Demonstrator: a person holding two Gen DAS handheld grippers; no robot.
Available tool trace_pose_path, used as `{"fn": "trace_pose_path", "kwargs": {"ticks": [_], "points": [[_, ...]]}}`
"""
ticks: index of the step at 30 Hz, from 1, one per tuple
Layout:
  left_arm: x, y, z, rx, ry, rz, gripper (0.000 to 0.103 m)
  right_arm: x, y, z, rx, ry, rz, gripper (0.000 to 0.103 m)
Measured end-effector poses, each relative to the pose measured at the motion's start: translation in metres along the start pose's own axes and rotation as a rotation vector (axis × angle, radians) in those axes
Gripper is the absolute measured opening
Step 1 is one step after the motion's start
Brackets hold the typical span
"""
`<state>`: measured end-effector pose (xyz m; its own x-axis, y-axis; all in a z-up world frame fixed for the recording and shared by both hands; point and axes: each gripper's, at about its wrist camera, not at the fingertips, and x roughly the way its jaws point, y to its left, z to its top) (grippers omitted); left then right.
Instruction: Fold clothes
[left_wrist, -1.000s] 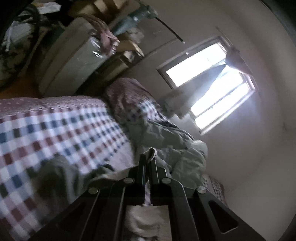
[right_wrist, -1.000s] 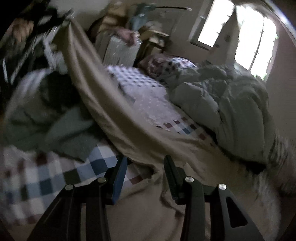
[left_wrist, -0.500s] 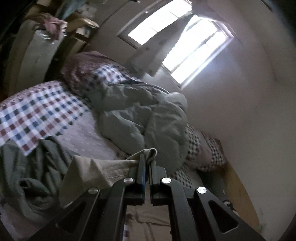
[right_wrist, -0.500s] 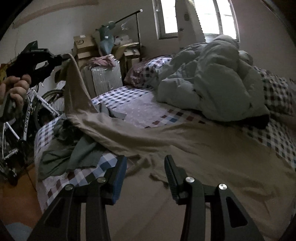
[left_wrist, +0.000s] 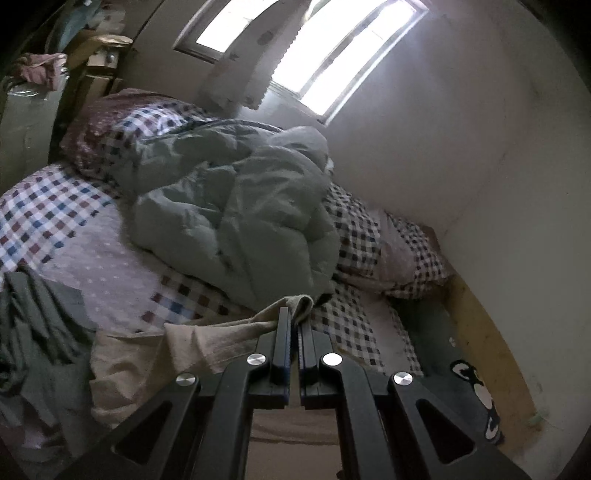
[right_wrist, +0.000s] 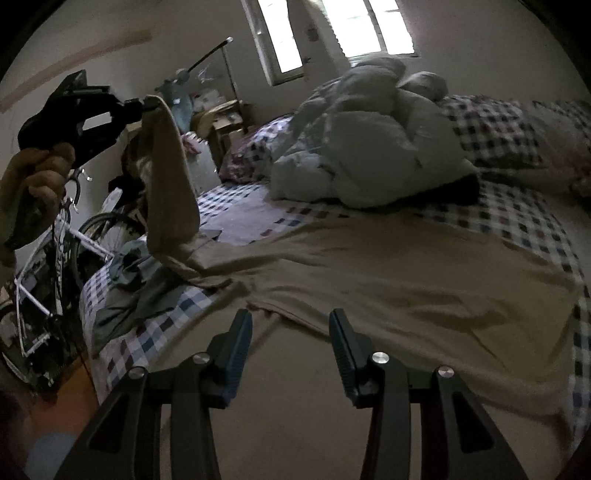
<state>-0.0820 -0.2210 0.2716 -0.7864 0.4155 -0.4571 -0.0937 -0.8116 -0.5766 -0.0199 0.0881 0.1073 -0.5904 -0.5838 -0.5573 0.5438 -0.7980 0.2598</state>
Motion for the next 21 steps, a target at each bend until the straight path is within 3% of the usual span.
{"fn": "trace_pose_path", "kwargs": {"ticks": [6, 13, 21], "points": [[0.052, -0.061, -0.015, 0.070, 0.069, -0.019, 0.001, -0.021, -0.045, -0.018, 0.110, -0.031, 0.019, 0.047], [0.131, -0.114, -0.064, 0.139, 0.224, 0.006, 0.001, -0.032, -0.083, -0.021, 0.177, -0.025, 0.029, 0.047], [0.181, -0.165, -0.113, 0.265, 0.373, 0.022, 0.001, -0.052, -0.096, -0.011, 0.196, -0.103, 0.097, 0.051]]}}
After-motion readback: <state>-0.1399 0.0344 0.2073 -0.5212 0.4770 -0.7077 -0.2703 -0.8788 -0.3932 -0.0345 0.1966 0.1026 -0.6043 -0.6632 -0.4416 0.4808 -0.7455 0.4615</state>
